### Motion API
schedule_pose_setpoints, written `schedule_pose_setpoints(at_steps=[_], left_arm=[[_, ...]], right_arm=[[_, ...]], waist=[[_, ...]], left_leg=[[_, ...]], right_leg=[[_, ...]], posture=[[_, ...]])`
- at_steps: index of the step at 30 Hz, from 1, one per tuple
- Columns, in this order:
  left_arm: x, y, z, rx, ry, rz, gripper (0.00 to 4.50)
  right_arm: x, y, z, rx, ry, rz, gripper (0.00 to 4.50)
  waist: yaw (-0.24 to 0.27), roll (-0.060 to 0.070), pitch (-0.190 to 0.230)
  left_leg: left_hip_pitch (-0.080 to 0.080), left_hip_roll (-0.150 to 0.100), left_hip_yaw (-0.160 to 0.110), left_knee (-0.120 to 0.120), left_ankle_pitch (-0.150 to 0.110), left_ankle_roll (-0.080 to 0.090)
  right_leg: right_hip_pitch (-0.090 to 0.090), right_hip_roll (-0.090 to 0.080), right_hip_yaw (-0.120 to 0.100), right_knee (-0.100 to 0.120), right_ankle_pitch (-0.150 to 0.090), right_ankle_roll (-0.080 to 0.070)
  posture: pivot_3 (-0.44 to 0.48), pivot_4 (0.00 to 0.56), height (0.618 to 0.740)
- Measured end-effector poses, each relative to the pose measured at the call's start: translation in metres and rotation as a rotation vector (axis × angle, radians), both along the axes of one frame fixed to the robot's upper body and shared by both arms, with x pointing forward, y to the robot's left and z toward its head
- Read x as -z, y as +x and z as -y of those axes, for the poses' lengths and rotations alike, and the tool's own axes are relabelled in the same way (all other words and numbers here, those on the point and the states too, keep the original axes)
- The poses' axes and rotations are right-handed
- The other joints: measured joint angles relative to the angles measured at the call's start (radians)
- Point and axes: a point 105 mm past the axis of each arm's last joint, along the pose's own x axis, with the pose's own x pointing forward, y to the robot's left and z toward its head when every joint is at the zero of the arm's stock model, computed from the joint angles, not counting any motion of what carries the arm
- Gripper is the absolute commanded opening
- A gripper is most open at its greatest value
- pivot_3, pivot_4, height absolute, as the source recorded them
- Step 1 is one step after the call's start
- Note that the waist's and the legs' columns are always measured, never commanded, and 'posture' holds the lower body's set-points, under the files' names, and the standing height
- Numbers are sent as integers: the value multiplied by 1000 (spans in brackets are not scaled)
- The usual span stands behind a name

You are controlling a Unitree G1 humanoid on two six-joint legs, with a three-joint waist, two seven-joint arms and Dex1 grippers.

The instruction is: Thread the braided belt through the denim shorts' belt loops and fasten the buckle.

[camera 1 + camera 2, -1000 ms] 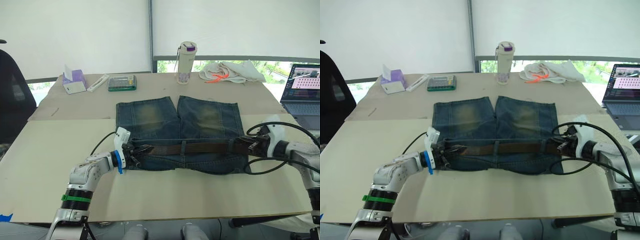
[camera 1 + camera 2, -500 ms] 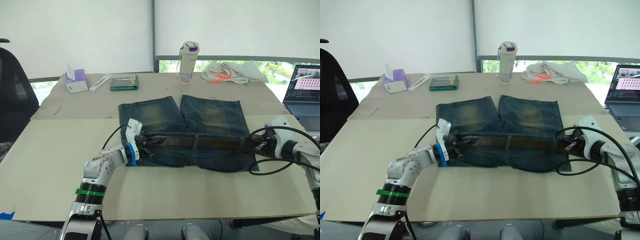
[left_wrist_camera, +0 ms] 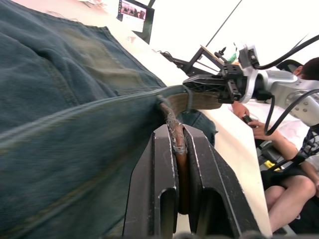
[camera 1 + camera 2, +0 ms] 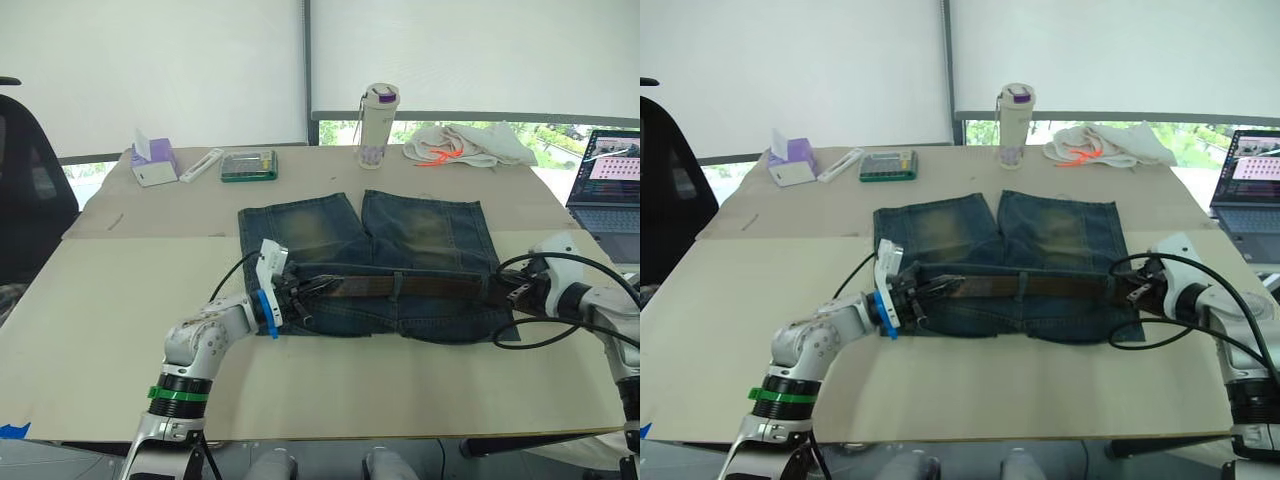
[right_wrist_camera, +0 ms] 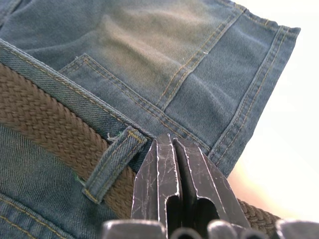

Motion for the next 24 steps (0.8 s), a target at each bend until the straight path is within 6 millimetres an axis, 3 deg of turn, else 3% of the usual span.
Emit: schedule_pose_setpoints(at_steps=[11, 17, 20, 24], left_arm=[[11, -5, 31, 73, 50, -3, 0], [7, 1, 13, 27, 43, 10, 0], [4, 7, -5, -25, 43, 13, 0], [5, 7, -3, -31, 32, 7, 0]], right_arm=[[-2, 1, 0, 11, 11, 7, 85], [-2, 1, 6, 28, 4, 8, 85], [2, -1, 22, 65, -31, 1, 85], [0, 0, 37, 105, -64, 7, 85]], waist=[[0, 0, 0], [-1, 0, 0], [3, 0, 0], [5, 0, 0]], left_leg=[[0, 0, 3, 0, 0, 0], [0, 0, 3, 0, 0, 0], [0, 0, 3, 0, 0, 0], [0, 0, 4, 0, 0, 0]], right_leg=[[0, 0, 0, 0, 0, 0], [0, 0, 0, 0, 0, 0], [0, 0, 0, 0, 0, 0], [0, 0, 0, 0, 0, 0]], posture=[[0, 150, 740], [0, 150, 740], [0, 150, 740], [0, 150, 740]])
